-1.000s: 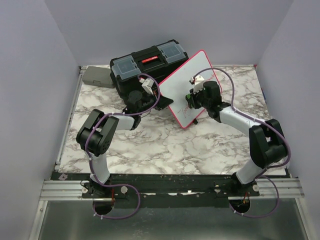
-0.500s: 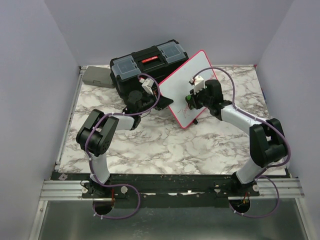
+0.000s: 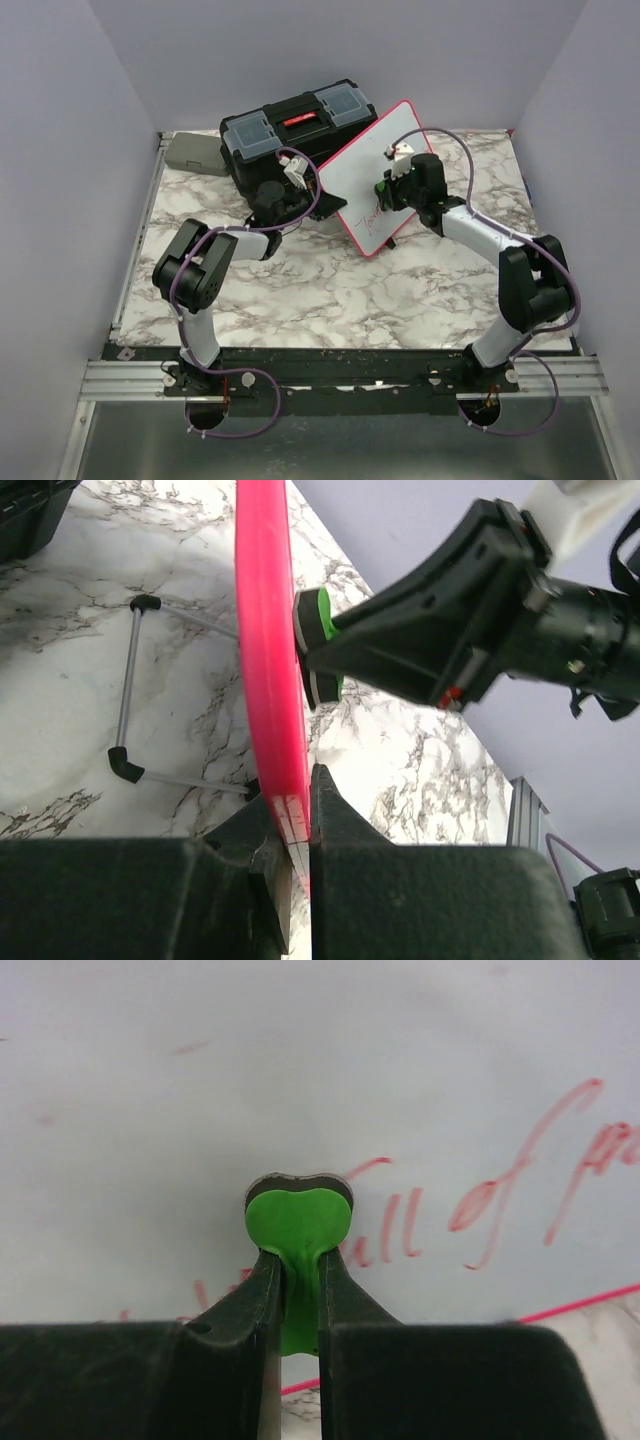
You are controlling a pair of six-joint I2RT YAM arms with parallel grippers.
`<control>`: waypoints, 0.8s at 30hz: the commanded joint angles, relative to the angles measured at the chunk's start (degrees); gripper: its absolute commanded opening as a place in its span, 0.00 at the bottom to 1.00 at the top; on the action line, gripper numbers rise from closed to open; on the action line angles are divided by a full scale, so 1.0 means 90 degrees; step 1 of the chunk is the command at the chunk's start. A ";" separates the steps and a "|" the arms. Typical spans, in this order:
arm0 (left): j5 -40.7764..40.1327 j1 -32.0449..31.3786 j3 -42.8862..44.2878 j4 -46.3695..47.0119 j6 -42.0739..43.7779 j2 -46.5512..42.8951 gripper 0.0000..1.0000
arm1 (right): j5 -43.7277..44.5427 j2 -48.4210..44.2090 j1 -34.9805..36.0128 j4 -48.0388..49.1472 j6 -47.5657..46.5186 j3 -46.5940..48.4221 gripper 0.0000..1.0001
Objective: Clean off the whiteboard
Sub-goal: Erase the whiteboard at the whiteboard stand.
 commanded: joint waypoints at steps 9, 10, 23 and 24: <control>0.0964 -0.0336 -0.0032 -0.0103 0.0073 -0.0148 0.00 | -0.0998 -0.0068 -0.0233 -0.0120 -0.0433 -0.0234 0.01; 0.0956 -0.0336 -0.0032 -0.0110 0.0074 -0.0140 0.00 | -0.1124 -0.0164 -0.0193 -0.0045 -0.0506 -0.0323 0.01; 0.0875 -0.0410 0.0066 -0.0201 0.0078 -0.0114 0.00 | -0.1337 -0.0638 0.0718 -0.0589 -0.2259 -0.0961 0.01; 0.0881 -0.0414 0.0066 -0.0201 0.0072 -0.0113 0.00 | -0.1167 -0.0600 0.0750 -0.0688 -0.2342 -0.0931 0.01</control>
